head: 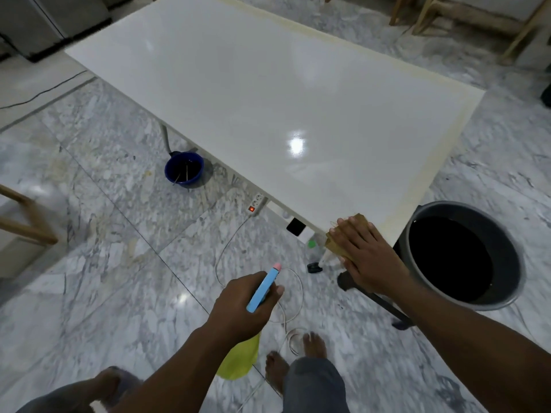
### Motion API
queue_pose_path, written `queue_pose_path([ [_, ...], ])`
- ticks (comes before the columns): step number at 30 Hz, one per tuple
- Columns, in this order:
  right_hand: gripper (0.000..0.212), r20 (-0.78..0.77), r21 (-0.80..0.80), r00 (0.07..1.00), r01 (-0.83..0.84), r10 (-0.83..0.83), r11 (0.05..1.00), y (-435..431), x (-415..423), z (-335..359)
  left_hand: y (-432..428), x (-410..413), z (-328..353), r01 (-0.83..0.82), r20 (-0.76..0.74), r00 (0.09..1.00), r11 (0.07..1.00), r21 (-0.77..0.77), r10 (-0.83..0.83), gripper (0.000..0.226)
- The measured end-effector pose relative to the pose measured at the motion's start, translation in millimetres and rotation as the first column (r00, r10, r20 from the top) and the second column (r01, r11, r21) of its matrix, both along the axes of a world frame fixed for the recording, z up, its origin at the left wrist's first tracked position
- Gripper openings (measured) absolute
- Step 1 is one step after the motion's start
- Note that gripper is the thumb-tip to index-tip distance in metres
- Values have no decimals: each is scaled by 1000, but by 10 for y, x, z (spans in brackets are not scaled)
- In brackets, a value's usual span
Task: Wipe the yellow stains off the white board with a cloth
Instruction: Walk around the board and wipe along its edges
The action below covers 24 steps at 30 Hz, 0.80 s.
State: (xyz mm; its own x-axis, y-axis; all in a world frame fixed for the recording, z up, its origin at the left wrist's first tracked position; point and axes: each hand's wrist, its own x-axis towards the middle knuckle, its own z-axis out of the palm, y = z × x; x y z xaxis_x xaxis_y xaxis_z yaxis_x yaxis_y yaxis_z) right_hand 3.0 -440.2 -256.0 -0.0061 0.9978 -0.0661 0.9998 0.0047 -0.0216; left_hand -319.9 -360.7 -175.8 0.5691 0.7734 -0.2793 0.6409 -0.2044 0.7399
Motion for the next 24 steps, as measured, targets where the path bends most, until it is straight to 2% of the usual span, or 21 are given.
queue_pose_path([
  [4,75,-47,26,998,42,-41,999,-382,109,-48,-140,11,-4,-11,-34,999,1000,14,12,53],
  [7,81,-147,38,988,53,-47,998,-665,150,-158,-247,43,39,-22,-52,998,999,34,24,48],
  [10,77,-343,10,933,115,-105,993,-849,127,-88,-359,93,165,-57,-61,996,997,45,59,44],
  [11,69,-466,-11,861,227,-206,974,-900,84,17,-397,116,212,-53,-65,996,998,38,55,44],
  [12,60,-593,-58,739,359,-321,932,-954,4,154,-439,140,261,-49,-64,997,998,28,51,44],
  [13,54,-708,-109,565,505,-424,856,-981,-78,301,-473,164,325,-55,-52,997,998,22,56,43],
  [14,49,-785,-190,359,635,-504,749,-968,-156,488,-509,188,392,-61,-38,997,998,22,62,43],
  [15,44,-838,-316,95,718,-537,620,-910,-226,709,-537,213,451,-63,-25,998,998,30,64,42],
  [16,38,-845,-475,-208,714,-492,514,-831,-260,907,-559,243,516,-65,-11,998,997,35,65,41],
  [17,33,-768,-640,-500,601,-400,478,-746,-290,1079,-566,268,563,-70,7,998,997,30,70,40],
  [18,34,-641,-737,-696,443,-323,510,-670,-337,1264,-563,274,617,-80,24,997,997,22,79,39],
  [19,35,-543,-760,-796,331,-268,559,-576,-406,1422,-545,252,671,-90,35,995,996,16,90,38],
  [20,37,-498,-747,-840,288,-217,598,-486,-476,1510,-523,237,717,-91,31,995,996,11,91,36],
  [24,46,-406,-729,-891,183,-202,659,-7,-814,1677,-331,102,927,-77,15,997,997,24,77,39],
])
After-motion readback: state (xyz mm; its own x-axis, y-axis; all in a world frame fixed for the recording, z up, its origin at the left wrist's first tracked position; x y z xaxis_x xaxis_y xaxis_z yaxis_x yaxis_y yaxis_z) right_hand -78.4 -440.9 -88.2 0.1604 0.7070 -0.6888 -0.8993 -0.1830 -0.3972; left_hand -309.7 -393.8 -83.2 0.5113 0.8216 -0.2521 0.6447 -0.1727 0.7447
